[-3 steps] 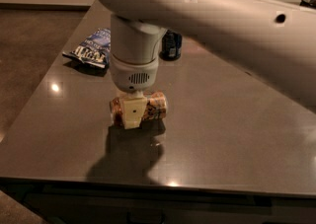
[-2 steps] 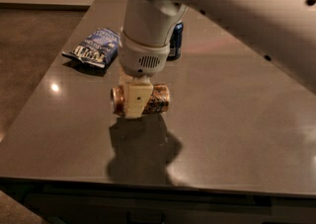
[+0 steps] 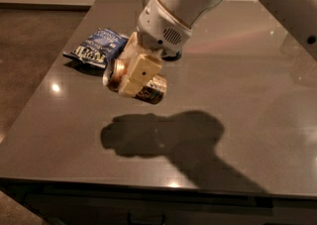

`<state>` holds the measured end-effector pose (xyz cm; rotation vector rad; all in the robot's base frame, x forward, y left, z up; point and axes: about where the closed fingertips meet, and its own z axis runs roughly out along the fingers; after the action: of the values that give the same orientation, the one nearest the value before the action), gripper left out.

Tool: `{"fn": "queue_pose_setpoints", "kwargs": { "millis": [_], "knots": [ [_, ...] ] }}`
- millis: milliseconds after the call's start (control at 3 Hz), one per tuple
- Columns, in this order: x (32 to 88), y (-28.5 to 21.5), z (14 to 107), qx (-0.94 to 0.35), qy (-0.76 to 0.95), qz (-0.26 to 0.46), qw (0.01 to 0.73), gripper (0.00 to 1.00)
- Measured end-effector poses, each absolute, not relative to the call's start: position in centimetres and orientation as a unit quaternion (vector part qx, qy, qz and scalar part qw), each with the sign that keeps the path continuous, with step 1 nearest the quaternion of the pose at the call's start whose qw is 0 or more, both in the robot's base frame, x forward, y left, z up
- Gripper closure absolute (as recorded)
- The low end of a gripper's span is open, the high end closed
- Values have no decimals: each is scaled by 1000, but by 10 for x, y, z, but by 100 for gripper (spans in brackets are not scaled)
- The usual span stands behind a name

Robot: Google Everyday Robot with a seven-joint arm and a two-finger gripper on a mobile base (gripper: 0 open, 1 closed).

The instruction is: Place orange can upright

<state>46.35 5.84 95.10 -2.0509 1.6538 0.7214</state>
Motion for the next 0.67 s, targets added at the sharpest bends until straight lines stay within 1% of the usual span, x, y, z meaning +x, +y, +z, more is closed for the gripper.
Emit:
{"fn": "queue_pose_setpoints", "kwargs": {
  "millis": [667],
  "knots": [
    [467,67,962,-665,604,324,297,100]
  ]
}}
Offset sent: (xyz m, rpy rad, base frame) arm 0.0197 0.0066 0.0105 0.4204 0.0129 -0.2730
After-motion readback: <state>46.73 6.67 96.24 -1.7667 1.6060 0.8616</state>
